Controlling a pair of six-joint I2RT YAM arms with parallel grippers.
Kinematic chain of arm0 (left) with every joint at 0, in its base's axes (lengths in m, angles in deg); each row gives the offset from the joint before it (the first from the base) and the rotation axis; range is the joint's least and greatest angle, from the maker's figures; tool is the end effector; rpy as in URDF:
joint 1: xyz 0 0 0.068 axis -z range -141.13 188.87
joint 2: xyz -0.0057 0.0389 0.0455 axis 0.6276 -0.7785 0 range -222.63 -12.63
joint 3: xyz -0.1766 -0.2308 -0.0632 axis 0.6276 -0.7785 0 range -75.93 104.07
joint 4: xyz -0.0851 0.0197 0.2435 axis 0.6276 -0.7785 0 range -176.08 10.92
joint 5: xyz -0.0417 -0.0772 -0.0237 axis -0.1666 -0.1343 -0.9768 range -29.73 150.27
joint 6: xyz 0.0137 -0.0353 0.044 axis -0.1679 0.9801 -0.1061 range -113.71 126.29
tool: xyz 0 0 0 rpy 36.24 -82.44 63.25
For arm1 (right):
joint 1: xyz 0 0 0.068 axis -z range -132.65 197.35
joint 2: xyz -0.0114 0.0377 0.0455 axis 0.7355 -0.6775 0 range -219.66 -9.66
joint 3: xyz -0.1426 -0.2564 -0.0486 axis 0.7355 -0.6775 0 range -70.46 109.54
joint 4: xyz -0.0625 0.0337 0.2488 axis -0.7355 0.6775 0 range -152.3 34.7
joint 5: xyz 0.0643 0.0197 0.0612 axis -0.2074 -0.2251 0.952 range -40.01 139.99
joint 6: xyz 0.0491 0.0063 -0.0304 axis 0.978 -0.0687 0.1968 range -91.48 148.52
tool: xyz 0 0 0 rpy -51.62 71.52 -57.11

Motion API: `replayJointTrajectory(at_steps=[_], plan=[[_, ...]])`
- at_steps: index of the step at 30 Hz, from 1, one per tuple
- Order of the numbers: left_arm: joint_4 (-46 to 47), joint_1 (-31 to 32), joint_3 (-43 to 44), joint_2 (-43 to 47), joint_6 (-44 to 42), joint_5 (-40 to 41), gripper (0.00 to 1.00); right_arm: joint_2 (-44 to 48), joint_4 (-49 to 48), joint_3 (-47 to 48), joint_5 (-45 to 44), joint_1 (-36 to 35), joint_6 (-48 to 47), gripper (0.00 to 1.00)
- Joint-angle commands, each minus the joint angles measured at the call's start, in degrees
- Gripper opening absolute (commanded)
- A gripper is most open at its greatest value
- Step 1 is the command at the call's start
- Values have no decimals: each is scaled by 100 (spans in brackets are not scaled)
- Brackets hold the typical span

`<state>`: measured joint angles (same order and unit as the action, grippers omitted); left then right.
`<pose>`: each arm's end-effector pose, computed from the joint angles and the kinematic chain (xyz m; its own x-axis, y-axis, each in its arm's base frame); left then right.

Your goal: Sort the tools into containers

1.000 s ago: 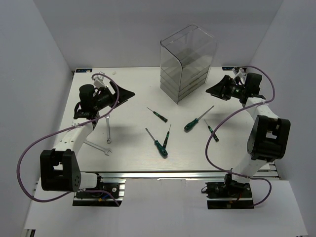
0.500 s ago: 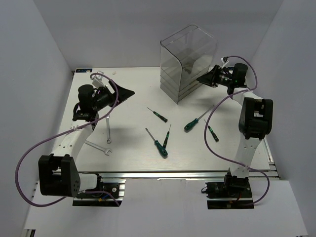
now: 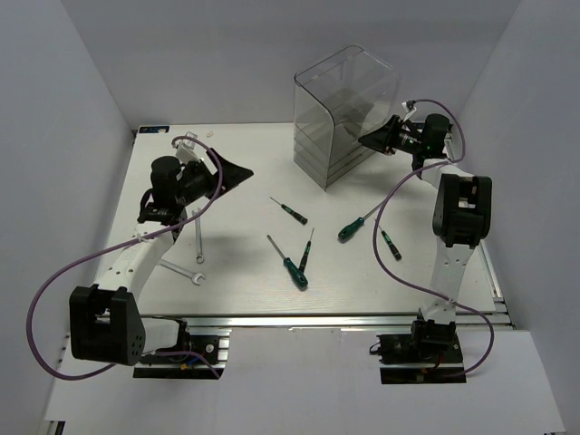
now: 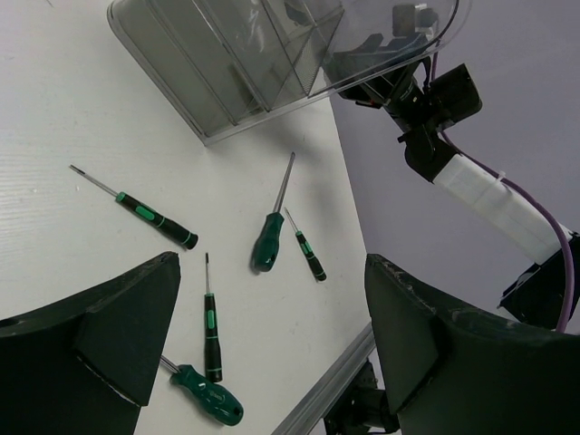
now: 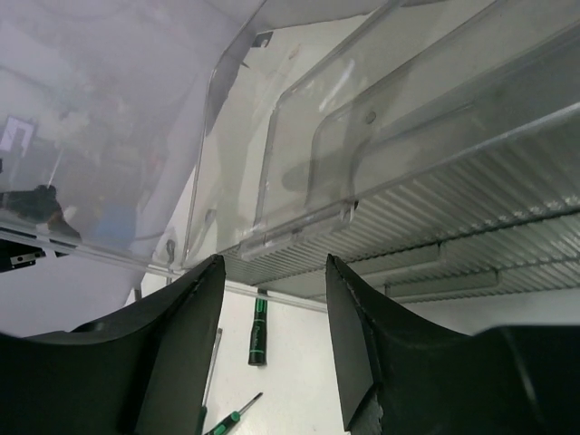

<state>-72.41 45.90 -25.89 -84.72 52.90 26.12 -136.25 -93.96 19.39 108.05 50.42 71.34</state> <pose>0.2774 -0.0578 0.3248 -0.6448 -0.5265 -0.5541 0.2474 0.5422 -0.8030 0.5190 0.0075 0.2405 -0.6194 0.3933 -0.6795 -0.5382 0.4175 0.7322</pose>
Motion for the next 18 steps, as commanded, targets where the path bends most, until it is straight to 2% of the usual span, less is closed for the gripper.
replayJointTrajectory(at_steps=[1,13,16,18], plan=[[-132,71,164,205,-29,119,92,-85,-464,332,12,-70,269,54],[-149,404,287,117,32,400,92,-332,-622,438,-410,-96,753,46],[-97,518,374,3,24,444,92,-349,-771,394,-436,-105,850,36],[-27,624,401,-94,15,479,92,-341,-947,324,-427,-105,911,26]])
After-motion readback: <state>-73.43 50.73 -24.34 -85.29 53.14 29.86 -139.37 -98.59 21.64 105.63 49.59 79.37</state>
